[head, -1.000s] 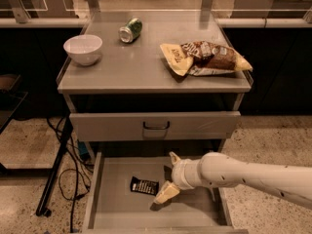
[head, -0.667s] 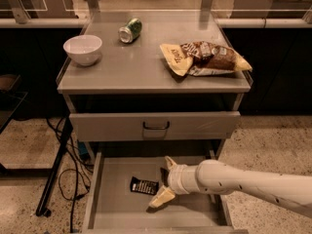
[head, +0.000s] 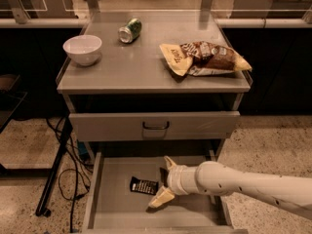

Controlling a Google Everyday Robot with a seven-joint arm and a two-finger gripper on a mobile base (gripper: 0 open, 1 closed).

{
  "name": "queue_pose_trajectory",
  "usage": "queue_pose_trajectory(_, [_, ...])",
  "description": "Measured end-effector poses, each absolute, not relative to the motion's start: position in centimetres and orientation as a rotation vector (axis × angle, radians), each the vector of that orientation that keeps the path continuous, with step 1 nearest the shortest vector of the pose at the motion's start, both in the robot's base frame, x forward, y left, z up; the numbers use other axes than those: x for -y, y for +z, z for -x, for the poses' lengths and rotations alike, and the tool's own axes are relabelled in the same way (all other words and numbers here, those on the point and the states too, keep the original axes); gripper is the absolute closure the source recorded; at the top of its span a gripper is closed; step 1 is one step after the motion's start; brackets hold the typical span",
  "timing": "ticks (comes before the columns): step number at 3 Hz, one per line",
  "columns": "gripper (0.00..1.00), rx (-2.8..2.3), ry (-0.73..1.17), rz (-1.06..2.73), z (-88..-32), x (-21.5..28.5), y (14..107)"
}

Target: Pick rxbar chocolate from middle drawer and place on counter

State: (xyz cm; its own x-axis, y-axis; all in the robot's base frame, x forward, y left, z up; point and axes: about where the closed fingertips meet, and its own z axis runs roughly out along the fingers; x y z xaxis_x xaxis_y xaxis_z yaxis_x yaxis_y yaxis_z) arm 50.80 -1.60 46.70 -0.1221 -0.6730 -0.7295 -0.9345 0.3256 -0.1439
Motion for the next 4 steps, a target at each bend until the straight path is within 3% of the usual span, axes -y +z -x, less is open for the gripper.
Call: queue_pose_trajectory(4, [0.0,-1.844,0.471,1.532,-52.9,-3.0,35.8])
